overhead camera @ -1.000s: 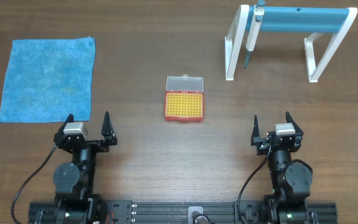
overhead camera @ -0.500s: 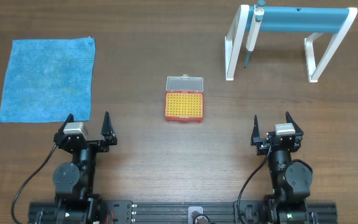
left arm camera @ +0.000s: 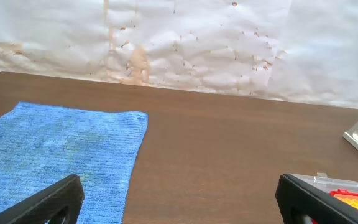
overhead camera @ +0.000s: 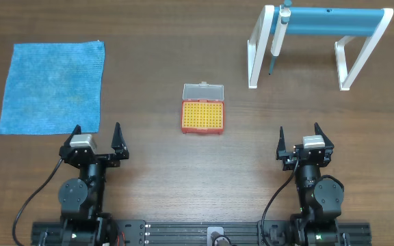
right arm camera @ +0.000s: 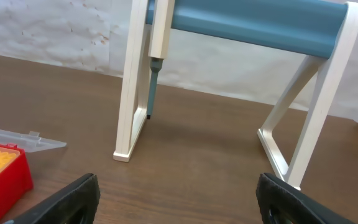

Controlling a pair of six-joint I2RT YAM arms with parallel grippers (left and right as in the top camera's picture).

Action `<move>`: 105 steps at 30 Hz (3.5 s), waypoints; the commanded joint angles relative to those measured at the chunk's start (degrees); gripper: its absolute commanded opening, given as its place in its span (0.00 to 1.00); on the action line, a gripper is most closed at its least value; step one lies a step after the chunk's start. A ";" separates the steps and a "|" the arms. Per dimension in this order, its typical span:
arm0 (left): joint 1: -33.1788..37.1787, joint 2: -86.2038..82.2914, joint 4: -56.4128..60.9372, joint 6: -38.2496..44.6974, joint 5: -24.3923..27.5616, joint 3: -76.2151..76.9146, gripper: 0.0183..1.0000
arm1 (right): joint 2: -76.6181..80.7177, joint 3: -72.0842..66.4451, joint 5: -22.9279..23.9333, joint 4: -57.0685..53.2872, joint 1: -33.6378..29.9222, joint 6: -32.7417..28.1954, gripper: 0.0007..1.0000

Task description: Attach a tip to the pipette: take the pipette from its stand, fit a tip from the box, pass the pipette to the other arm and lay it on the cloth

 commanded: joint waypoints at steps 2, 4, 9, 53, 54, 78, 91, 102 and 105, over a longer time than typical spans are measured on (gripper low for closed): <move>0.24 -0.04 -0.33 0.13 -0.46 -0.09 1.00 | -0.63 -0.13 0.33 -0.42 0.33 -0.15 0.83; 0.24 -0.04 -0.33 0.11 -0.48 -0.09 1.00 | -0.63 -0.13 0.35 -0.42 0.33 -0.17 0.82; 0.24 -0.04 -0.33 0.13 -0.46 -0.09 1.00 | 0.26 -0.13 0.33 1.38 0.31 -0.15 0.82; 0.24 -0.04 -0.33 0.13 -0.46 -0.09 1.00 | 89.55 36.87 0.33 52.89 0.61 13.64 0.82; 0.24 -0.04 -0.33 0.13 -0.46 -0.09 1.00 | 89.55 36.94 0.33 52.89 0.61 13.64 0.82; 0.24 -0.04 -0.33 0.13 -0.46 -0.09 1.00 | 93.94 40.59 2.71 51.39 0.42 13.35 0.82; 0.24 -0.04 -0.33 0.11 -0.46 -0.09 1.00 | 95.65 42.16 2.64 50.10 0.59 13.38 0.82; 0.24 -0.04 -0.33 0.13 -0.48 -0.09 1.00 | 97.44 43.76 1.88 50.21 1.57 13.40 0.14; 0.24 -0.04 -0.33 0.13 -0.46 -0.09 1.00 | 97.39 43.76 0.26 50.34 1.90 13.42 0.08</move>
